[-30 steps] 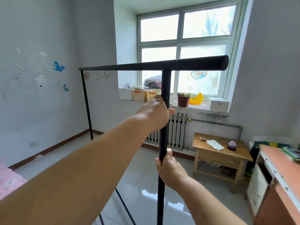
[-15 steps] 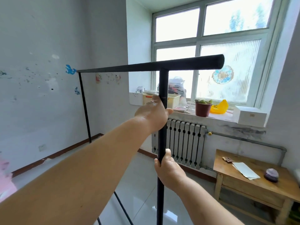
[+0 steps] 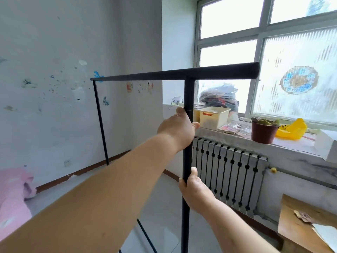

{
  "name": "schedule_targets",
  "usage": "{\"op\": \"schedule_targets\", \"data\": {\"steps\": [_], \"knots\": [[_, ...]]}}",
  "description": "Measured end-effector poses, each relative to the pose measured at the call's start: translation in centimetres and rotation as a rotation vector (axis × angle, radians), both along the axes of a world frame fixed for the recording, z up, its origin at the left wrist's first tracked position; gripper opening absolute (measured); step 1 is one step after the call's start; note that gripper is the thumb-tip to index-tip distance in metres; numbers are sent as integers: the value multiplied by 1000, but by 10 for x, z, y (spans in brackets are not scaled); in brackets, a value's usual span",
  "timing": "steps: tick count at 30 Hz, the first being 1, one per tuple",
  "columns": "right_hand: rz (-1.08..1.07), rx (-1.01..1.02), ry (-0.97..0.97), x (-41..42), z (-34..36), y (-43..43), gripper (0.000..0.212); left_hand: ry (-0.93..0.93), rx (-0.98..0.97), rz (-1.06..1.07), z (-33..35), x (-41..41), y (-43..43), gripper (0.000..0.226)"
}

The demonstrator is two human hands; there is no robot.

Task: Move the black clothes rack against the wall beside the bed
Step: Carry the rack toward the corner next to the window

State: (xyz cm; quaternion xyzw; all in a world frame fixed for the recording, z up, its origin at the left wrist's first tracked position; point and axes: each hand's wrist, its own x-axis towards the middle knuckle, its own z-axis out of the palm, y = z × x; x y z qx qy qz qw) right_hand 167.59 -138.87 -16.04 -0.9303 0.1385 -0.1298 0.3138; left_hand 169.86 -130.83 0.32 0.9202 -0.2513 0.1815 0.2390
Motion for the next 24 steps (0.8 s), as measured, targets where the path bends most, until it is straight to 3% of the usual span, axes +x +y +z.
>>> {"op": "schedule_targets", "data": {"steps": [7,14,19,24], "knots": [[4,33,37,104,6,-54,41,-25,-1,-19,-5,107,-54,53],[33,98,76,202,18,-104,41,-40,4,-56,-6,214,-107,43],[72,160,122,271,22,-129,25,-22,-22,-48,-7,287,-131,43],[145,156,125,350,22,-157,22,-71,-27,22,-10,366,-156,44]]}}
